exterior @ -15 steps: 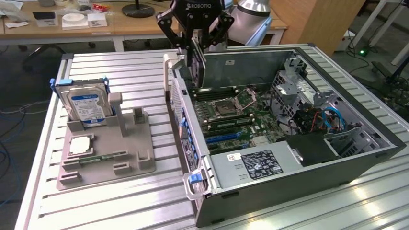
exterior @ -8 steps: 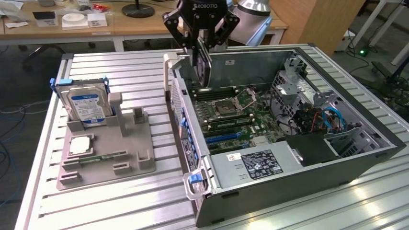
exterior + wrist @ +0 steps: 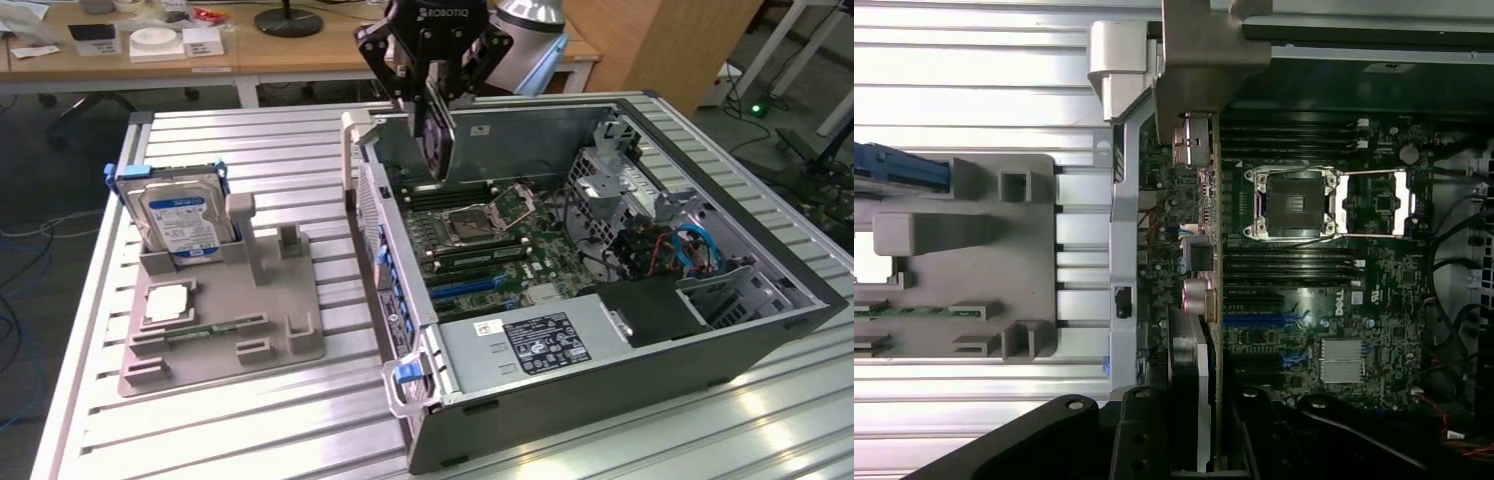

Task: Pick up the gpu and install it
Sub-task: 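Pick up the gpu and move the gpu toward the slot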

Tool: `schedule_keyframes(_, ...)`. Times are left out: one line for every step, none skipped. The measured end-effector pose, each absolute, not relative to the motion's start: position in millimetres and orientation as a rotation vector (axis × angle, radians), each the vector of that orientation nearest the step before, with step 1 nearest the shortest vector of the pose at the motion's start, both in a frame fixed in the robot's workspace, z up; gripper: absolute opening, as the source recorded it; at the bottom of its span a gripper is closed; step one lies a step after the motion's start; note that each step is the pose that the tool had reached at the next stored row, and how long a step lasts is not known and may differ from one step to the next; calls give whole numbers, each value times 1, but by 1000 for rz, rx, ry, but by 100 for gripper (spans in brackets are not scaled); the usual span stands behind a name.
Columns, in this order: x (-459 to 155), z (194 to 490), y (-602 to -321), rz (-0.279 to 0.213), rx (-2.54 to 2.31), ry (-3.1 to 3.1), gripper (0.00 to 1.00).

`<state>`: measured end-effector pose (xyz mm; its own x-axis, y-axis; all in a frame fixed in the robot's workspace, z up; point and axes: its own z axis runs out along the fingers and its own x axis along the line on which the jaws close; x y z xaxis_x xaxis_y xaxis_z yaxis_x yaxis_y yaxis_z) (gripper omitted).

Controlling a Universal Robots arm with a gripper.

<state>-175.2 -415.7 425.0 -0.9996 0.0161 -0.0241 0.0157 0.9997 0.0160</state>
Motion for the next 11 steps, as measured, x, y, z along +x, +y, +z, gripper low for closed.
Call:
schedule_keyframes(-174, 425, -416, 25, 25, 3117, 28)
schedule_keyframes(-172, 425, -416, 25, 25, 3117, 28)
schedule_keyframes(-157, 425, -416, 25, 25, 3117, 28)
schedule_keyframes(-147, 425, -416, 25, 25, 3117, 28)
schedule_keyframes(-146, 425, -416, 25, 25, 3117, 28)
schedule_keyframes(-144, 425, -416, 25, 25, 3117, 28)
schedule_keyframes(-142, 425, -416, 25, 25, 3117, 28)
schedule_keyframes(-141, 425, -416, 25, 25, 3117, 28)
schedule_keyframes(-139, 425, -416, 25, 25, 3117, 28)
schedule_keyframes(-138, 425, -416, 25, 25, 3117, 28)
schedule_keyframes(-136, 425, -416, 25, 25, 3117, 28)
